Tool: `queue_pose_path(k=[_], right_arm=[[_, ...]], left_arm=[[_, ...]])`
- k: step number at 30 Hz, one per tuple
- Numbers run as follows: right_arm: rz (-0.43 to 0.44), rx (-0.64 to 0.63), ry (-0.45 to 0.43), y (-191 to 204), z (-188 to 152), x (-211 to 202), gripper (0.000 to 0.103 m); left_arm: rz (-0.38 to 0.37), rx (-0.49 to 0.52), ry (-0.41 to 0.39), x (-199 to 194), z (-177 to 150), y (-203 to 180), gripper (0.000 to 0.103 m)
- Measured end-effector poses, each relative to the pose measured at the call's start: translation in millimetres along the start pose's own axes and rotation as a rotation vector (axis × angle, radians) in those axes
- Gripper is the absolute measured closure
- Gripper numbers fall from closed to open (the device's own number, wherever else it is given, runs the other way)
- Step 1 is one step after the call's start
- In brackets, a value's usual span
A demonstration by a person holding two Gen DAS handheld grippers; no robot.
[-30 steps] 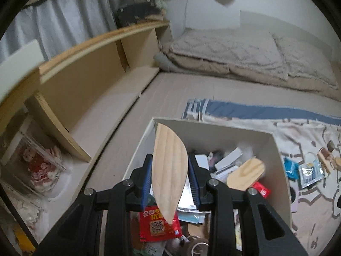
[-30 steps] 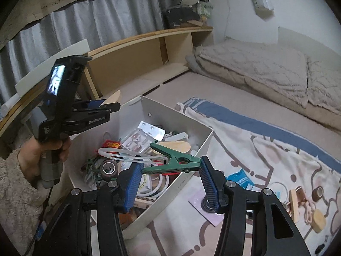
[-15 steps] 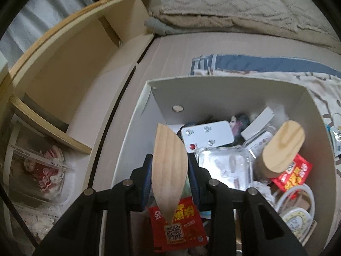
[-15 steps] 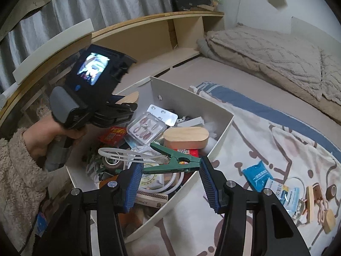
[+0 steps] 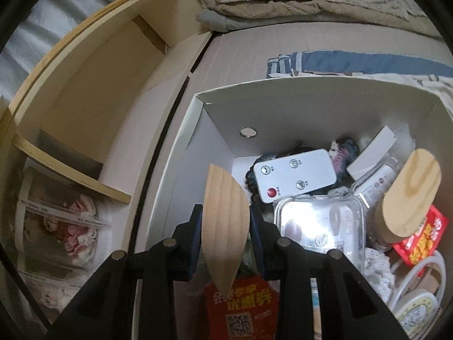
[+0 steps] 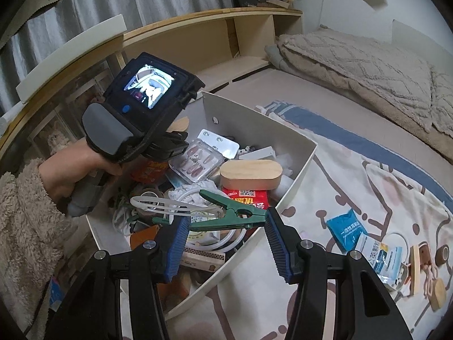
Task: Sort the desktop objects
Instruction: 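Lower the wooden block into the white box and open the left tool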
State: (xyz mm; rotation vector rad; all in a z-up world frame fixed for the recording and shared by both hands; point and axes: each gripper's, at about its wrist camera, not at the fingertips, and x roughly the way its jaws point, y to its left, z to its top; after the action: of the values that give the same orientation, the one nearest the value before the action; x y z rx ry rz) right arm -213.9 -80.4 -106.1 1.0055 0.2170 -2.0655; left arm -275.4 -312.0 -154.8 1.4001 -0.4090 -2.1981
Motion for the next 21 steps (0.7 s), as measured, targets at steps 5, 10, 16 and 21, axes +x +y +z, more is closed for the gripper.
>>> queue_pose_path(k=[5,10,16,21], right_arm=[[0.000,0.003,0.002,-1,-1,1,0.049],[-0.002,0.001,0.016,0,-4,5,0.049],[0.008,0.001,0.016,2,-5,5,0.049],[0.009,0.018,0.000,1,-2,4,0.049]], left_arm=[[0.039,-0.005,-0.020,-2,-1,2,0.056],[0.028,-0.033,-0.050,-9,-1,9,0.048],[-0.010,-0.065,-0.103,-28,-4,11,0.047],[-0.074,-0.106,-0.183,-61,-7,19,0.047]])
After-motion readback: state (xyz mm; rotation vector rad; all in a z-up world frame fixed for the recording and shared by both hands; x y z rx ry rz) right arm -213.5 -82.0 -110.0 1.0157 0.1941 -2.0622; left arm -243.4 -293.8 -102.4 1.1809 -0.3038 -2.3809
